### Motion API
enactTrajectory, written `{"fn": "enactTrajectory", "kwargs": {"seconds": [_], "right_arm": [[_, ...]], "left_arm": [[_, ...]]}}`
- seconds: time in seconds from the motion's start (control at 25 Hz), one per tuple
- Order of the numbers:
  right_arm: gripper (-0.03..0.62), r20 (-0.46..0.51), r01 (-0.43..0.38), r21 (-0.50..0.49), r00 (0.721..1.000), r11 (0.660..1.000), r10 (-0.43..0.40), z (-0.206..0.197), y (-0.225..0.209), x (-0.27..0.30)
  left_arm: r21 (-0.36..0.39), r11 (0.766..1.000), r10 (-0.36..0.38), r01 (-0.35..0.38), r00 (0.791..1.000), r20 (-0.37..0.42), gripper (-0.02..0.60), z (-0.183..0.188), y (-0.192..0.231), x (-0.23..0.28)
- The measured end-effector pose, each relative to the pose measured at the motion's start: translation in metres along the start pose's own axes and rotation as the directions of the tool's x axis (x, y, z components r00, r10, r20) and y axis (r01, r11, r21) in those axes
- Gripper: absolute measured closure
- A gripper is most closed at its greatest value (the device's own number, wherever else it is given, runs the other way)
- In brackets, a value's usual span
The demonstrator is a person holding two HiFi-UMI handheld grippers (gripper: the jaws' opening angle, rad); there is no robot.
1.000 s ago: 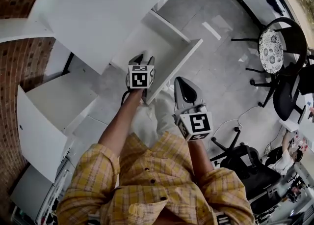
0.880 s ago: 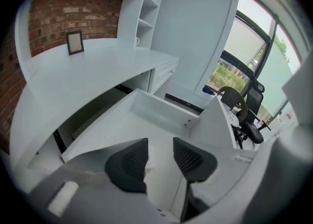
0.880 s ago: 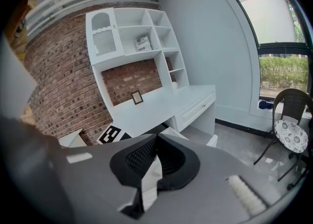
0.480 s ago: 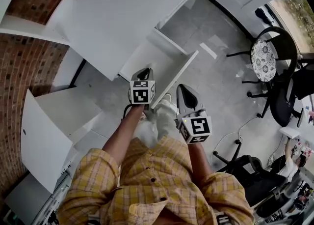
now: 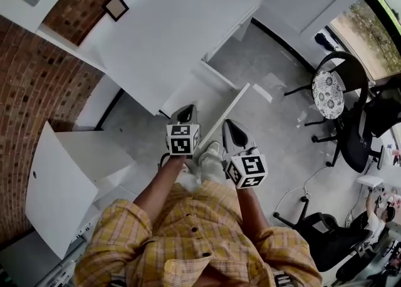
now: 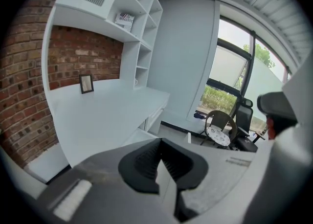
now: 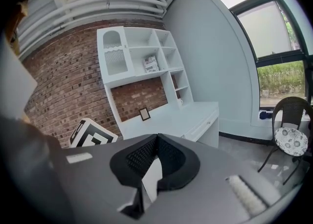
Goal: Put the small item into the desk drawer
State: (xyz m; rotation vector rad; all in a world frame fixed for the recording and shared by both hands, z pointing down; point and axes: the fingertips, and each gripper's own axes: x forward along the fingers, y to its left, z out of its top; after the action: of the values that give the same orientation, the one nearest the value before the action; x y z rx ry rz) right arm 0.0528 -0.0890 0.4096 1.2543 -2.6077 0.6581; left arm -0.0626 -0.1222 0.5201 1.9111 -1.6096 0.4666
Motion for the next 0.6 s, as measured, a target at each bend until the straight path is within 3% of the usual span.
{"fn": "enactTrajectory", "kwargs": {"seconds": [0.6], "right_arm": [[0.595,0.093,0.0,-0.058,0.996,0.998,0.006,0.05,0.04,-0.025]], "left_arm": [[0.073,0.994,-0.09,0.08,0.985,0.15,0.577,0.055,-0.031,-0.084]]}}
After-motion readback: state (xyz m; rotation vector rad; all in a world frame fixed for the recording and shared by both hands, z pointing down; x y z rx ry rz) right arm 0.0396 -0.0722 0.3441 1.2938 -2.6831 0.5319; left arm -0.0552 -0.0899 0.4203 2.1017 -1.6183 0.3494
